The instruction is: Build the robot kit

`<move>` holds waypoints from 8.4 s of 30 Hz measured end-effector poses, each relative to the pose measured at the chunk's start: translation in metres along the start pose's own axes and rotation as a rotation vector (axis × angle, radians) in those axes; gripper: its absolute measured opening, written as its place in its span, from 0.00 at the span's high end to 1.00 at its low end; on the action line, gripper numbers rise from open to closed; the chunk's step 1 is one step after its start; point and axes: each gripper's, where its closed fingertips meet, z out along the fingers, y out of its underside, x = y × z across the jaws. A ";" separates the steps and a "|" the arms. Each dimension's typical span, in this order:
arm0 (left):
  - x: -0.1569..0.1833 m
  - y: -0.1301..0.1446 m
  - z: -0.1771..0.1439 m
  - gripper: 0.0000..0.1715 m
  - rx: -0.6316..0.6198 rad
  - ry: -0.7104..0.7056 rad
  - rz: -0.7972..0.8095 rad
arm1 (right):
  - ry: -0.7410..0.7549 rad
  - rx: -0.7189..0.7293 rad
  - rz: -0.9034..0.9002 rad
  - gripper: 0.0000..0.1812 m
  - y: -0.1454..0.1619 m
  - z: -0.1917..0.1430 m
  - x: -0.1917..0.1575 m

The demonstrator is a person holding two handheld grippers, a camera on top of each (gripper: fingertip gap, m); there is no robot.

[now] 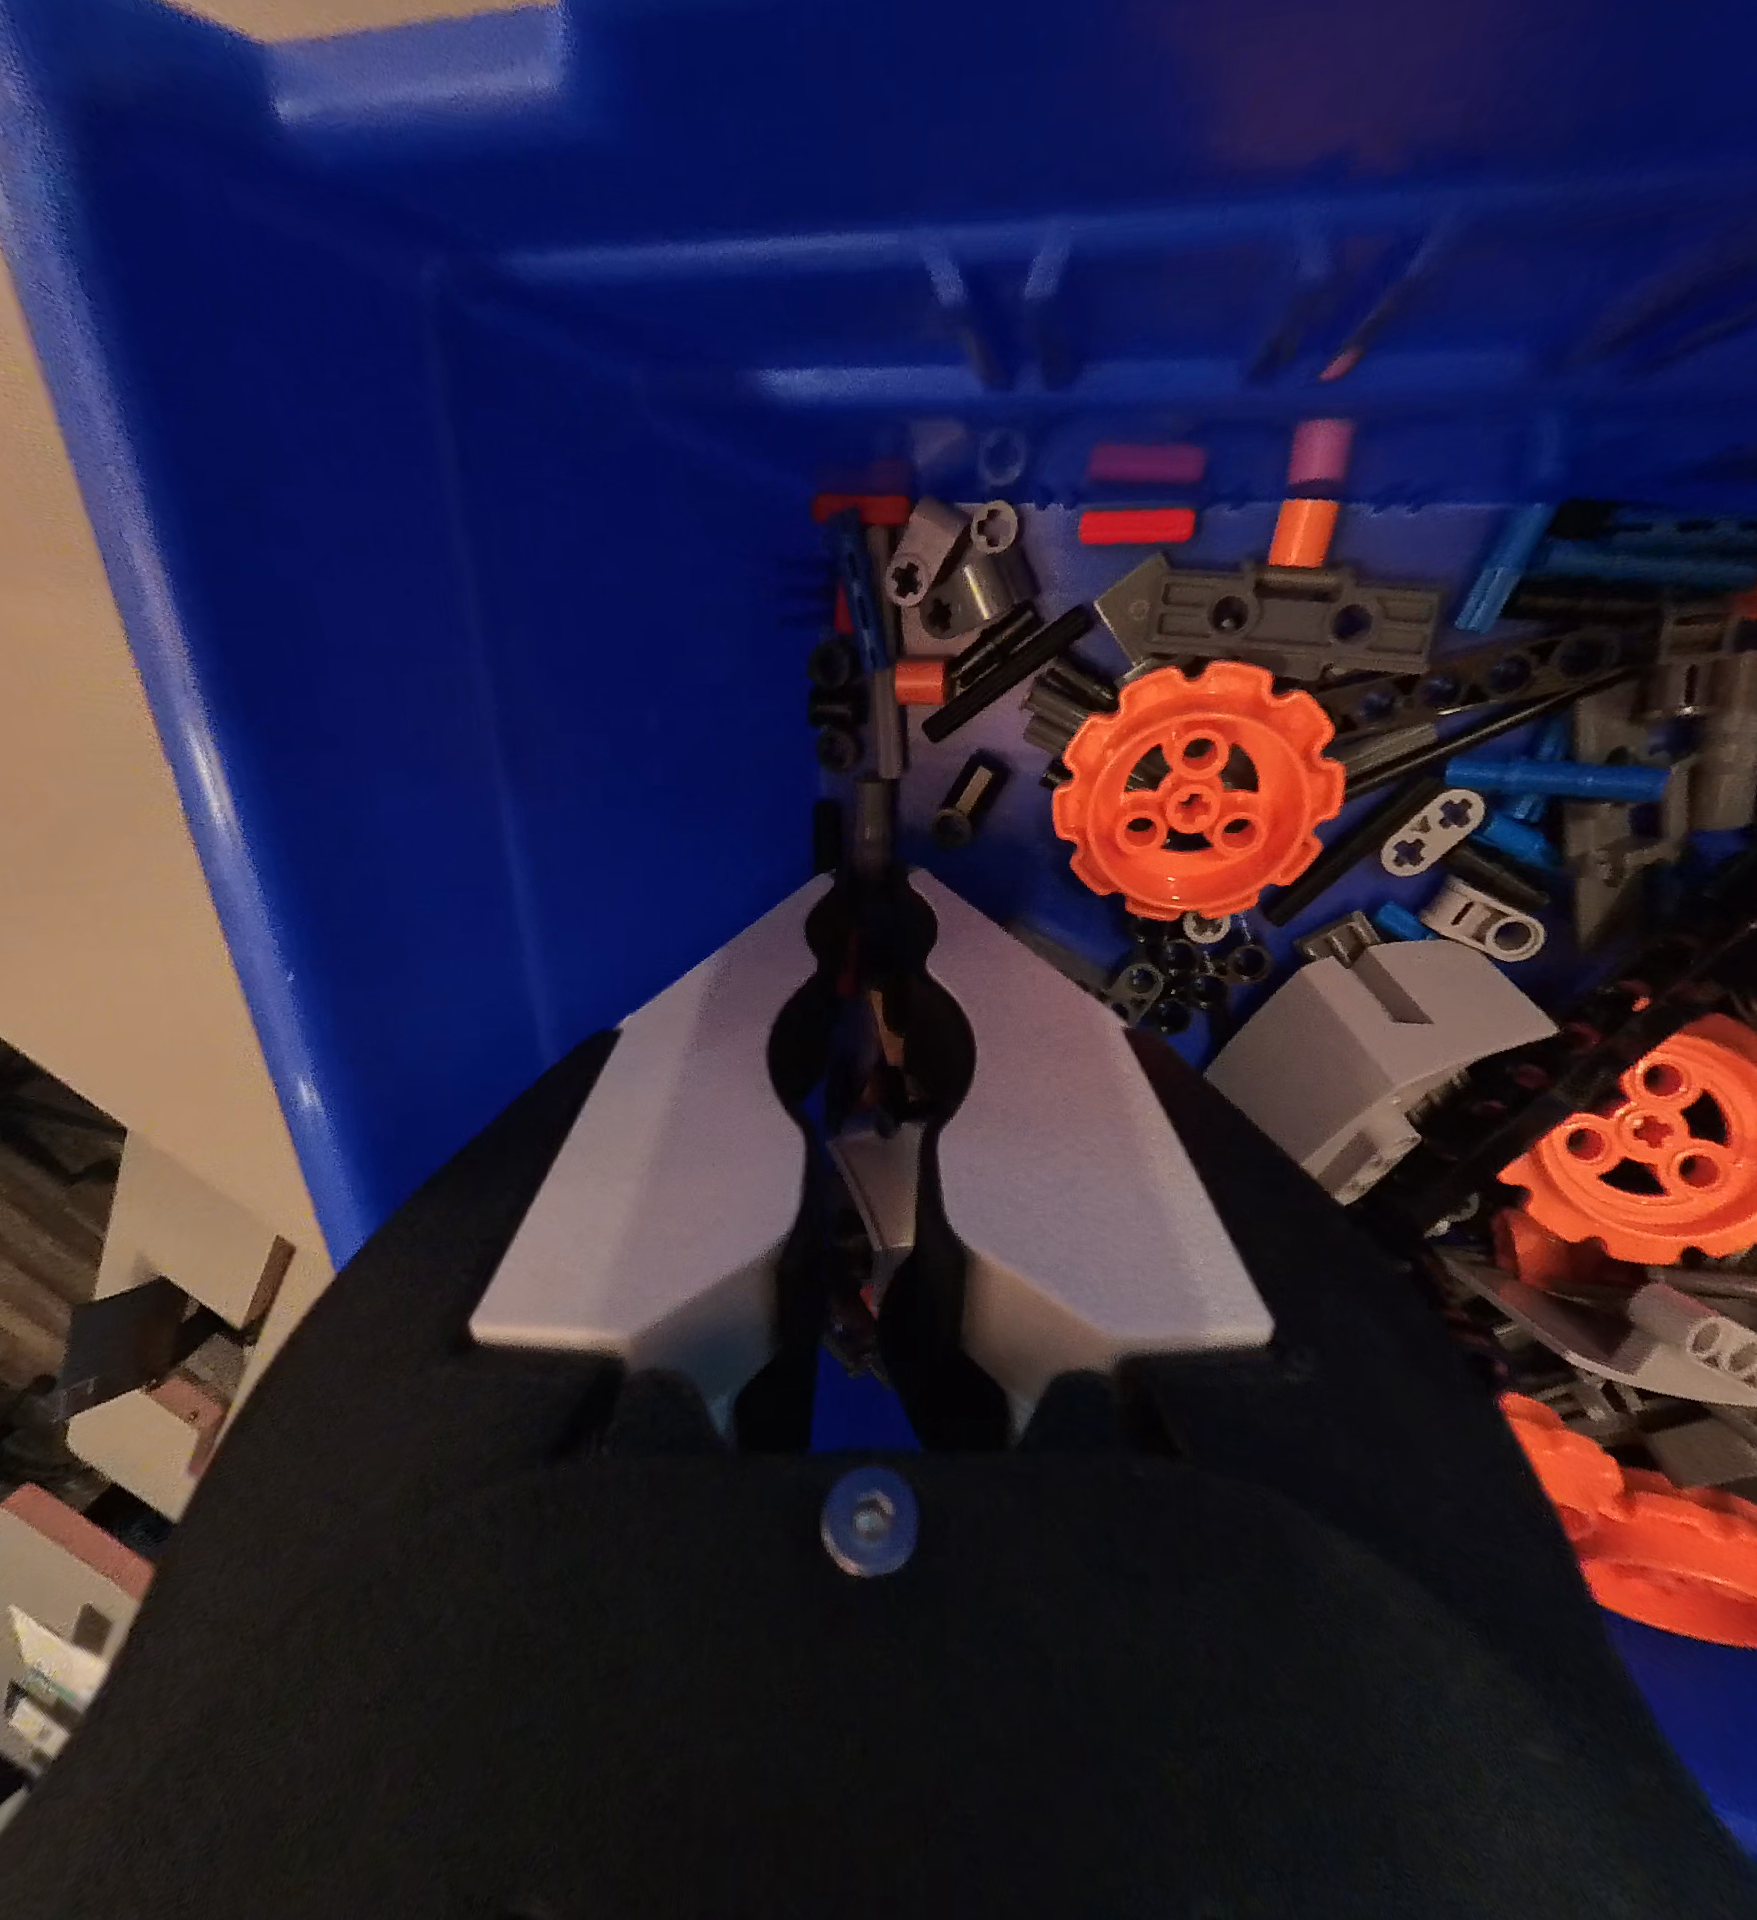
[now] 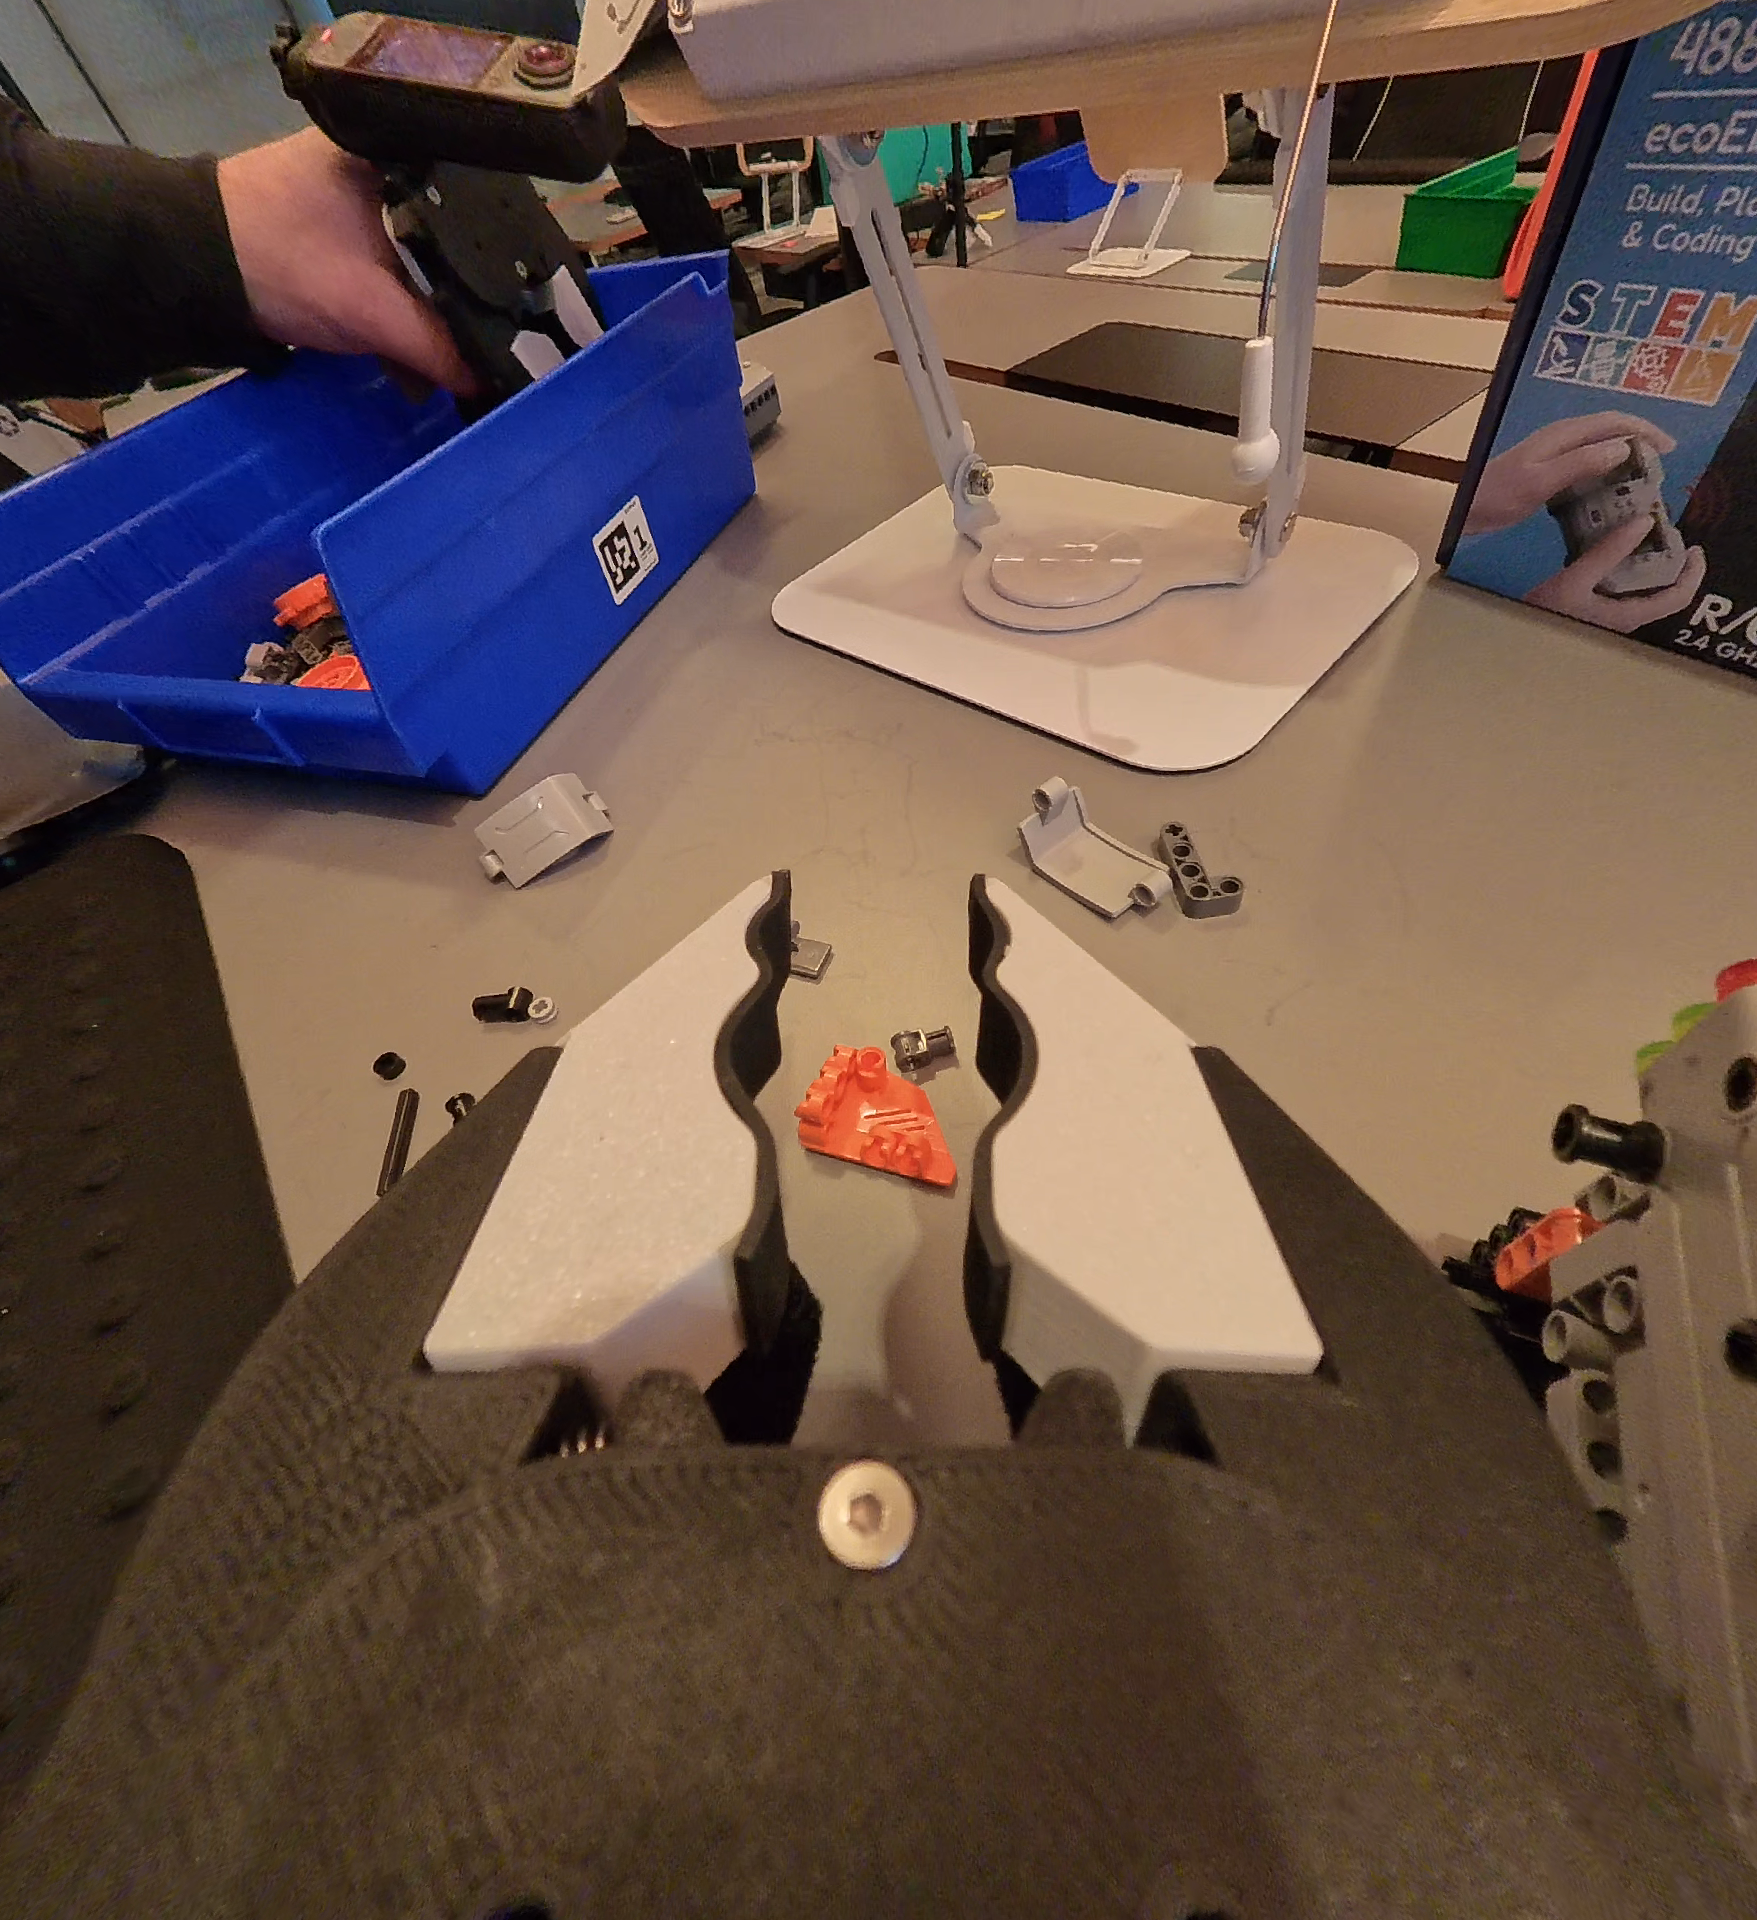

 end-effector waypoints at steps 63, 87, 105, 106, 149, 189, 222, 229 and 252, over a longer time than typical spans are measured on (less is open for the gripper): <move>0.150 -0.106 -0.165 0.96 0.265 0.314 0.055 | -0.023 0.101 0.064 0.80 -0.014 -0.013 0.005; 0.025 0.078 -0.025 0.90 -0.388 0.174 -0.182 | -0.023 0.100 0.066 0.80 -0.014 -0.013 0.005; 0.003 0.066 -0.054 0.93 -0.249 0.202 -0.122 | -0.039 0.099 0.063 0.81 -0.014 -0.012 0.002; 0.004 0.072 -0.051 0.94 -0.285 0.189 -0.106 | -0.039 0.099 0.062 0.81 -0.014 -0.012 0.002; 0.023 0.086 -0.020 1.00 -0.269 0.206 -0.024 | -0.034 0.118 0.058 0.80 -0.017 -0.016 0.003; 0.178 -0.108 -0.181 0.97 0.142 0.325 0.345 | -0.022 0.124 0.060 0.80 -0.018 -0.017 0.005; 0.301 -0.157 -0.141 0.93 0.189 0.429 0.486 | -0.014 0.133 0.084 0.80 -0.018 -0.019 0.009; 0.134 -0.092 -0.175 0.88 0.170 0.242 0.224 | -0.016 0.122 0.084 0.80 -0.016 -0.017 0.008; 0.016 0.097 -0.038 0.86 -0.445 0.143 -0.010 | 0.000 0.101 0.073 0.80 -0.013 -0.015 0.009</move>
